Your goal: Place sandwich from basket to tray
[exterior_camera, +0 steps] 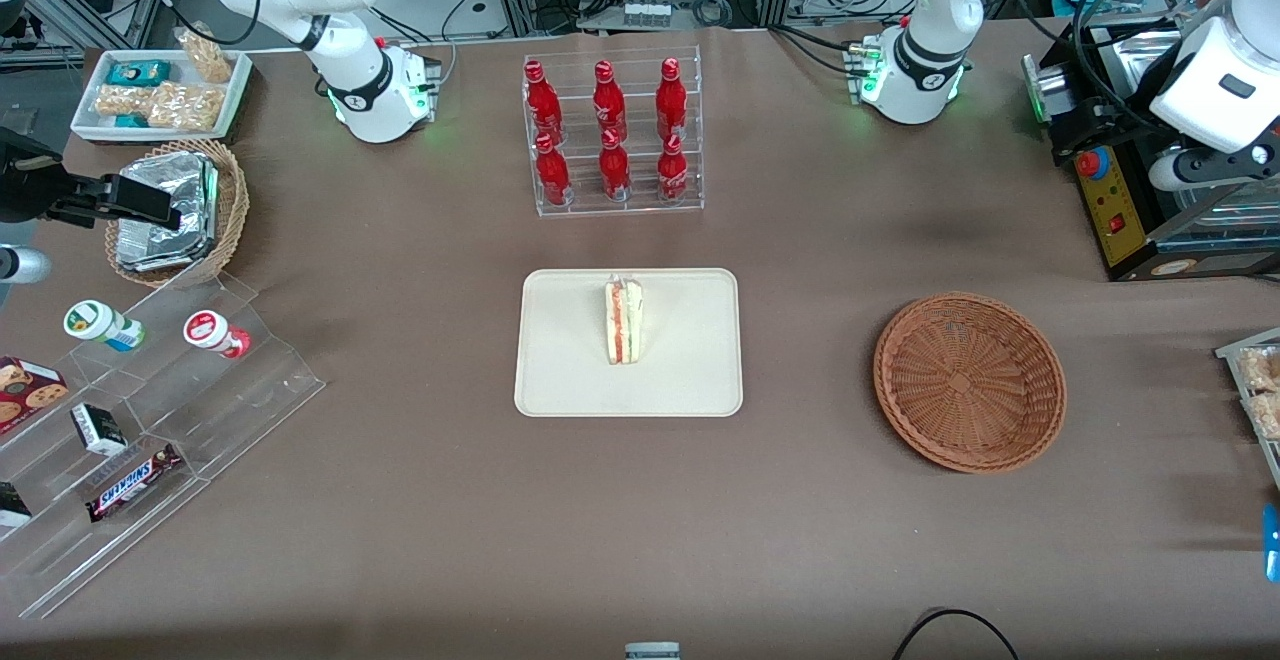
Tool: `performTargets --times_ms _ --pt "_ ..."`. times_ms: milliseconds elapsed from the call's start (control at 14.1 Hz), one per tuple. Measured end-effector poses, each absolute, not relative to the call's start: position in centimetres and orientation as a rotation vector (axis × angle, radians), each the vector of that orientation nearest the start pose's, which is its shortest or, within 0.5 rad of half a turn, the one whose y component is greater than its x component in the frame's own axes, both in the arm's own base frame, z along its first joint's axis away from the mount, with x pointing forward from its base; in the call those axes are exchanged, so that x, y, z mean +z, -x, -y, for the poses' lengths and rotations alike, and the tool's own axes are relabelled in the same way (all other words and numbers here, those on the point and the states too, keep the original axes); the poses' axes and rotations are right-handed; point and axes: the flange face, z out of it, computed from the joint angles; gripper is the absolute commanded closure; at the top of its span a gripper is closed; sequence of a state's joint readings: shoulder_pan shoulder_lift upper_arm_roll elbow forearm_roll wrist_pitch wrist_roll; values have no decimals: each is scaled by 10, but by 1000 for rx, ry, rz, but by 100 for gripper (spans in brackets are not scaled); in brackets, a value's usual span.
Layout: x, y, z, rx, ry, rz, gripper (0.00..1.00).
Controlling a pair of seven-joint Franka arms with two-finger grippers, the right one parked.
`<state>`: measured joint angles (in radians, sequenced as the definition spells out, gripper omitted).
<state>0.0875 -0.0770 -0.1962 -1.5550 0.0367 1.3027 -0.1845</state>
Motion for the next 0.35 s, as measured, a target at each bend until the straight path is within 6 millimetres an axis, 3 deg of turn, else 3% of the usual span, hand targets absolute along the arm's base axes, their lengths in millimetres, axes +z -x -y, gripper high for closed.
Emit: performTargets --times_ms 355 --pt "646 -501 55 271 3063 127 0"
